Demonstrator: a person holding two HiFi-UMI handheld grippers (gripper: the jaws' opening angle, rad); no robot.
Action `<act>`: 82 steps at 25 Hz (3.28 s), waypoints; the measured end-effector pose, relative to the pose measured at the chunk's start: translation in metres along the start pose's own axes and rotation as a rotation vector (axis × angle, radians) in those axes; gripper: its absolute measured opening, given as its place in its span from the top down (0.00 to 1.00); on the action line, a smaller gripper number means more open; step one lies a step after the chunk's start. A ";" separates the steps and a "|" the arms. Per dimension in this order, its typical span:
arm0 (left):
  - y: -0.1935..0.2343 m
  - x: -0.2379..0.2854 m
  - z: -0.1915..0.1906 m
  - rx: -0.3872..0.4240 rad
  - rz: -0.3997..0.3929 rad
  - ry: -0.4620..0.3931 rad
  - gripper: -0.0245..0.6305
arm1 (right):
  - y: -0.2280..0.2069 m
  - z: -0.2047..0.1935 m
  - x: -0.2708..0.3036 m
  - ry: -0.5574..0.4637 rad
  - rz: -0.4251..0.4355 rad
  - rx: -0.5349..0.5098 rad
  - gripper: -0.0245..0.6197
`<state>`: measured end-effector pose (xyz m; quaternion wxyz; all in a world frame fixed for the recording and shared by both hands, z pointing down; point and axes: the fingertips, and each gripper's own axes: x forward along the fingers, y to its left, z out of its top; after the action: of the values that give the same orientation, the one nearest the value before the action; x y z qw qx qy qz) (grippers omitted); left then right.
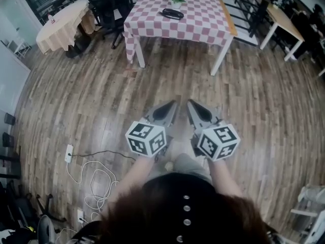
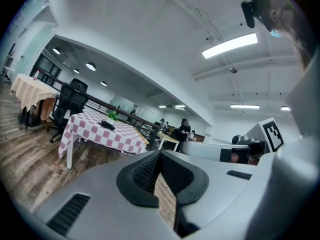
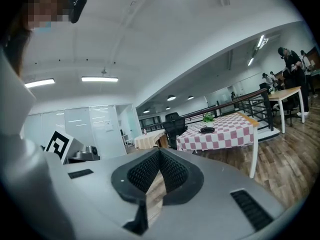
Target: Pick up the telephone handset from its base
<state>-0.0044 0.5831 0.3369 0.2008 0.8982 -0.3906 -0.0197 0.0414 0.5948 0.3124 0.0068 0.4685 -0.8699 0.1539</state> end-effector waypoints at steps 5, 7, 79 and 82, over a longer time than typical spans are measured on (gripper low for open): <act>0.014 0.010 0.003 -0.011 -0.001 -0.002 0.95 | -0.009 -0.001 0.015 0.018 -0.009 -0.005 0.95; 0.021 0.016 0.005 -0.010 0.000 -0.001 0.95 | -0.013 -0.003 0.024 0.018 -0.001 0.002 0.95; 0.367 0.459 0.171 -0.038 0.041 0.085 0.95 | -0.346 0.119 0.489 0.140 0.021 0.058 0.95; 0.387 0.480 0.180 -0.040 0.030 0.095 0.95 | -0.358 0.127 0.516 0.141 0.010 0.054 0.95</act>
<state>0.0254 -0.0572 0.3749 0.2372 0.8880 -0.3935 0.0181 0.0613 -0.0431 0.3653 0.0546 0.4521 -0.8651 0.2101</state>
